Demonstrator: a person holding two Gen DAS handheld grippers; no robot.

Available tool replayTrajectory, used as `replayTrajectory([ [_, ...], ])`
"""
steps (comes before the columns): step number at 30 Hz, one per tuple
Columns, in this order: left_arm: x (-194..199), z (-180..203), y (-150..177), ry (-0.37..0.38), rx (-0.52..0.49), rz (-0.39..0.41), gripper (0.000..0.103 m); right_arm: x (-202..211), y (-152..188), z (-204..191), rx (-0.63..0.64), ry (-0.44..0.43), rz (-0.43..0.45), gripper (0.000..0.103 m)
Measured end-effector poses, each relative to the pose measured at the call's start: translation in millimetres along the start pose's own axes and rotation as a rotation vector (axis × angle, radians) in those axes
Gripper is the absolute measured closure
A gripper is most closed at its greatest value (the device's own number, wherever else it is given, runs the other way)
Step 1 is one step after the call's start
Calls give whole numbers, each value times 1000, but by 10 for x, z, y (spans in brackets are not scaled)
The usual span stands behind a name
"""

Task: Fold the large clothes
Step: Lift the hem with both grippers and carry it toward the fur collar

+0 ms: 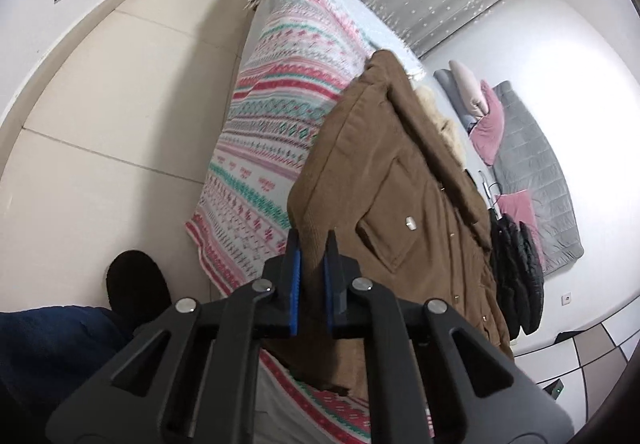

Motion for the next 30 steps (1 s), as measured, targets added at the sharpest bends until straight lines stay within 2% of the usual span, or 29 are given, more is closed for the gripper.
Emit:
replayTrajectory([
  [3, -50, 102, 18, -29, -47, -7, 92, -15, -17, -8, 4, -10, -6, 91],
  [5, -109, 98, 37, -31, -44, -28, 89, -56, -2, -21, 22, 4, -26, 89],
  [8, -182, 89, 64, -62, -53, -49, 80, -150, 24, -47, 46, 52, -51, 79],
  [9, -200, 91, 81, -66, -63, -53, 76, -167, 27, -44, 51, 56, -54, 71],
  [11, -241, 109, 123, -65, -77, -61, 74, -218, 38, -46, 68, 73, -63, 63],
  [13, -292, 112, 158, -91, -91, -70, 74, -277, 60, -45, 81, 99, -81, 63],
  [15, -306, 95, 168, -133, -101, -68, 90, -385, 103, -53, 96, 127, -121, 63],
  [18, -220, 63, 131, -141, -87, -49, 92, -326, 110, -72, 99, 120, -74, 90],
  [22, -73, 85, 65, -109, -68, -20, 94, -168, 58, -43, 52, 58, -5, 92],
  [30, 152, 406, -85, -54, -53, -8, 96, 74, -156, -144, 5, -99, 50, 92],
])
Point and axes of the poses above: each gripper's, at about its wrist camera, not at the fingertips, and x roughly against the way its jaws point, z to its right, y to its underside, the point moved 4 cm from there along -x, roughly the way its jaws point, and after that the axes turned 9 degrees about -z, right-handed, at the moved point
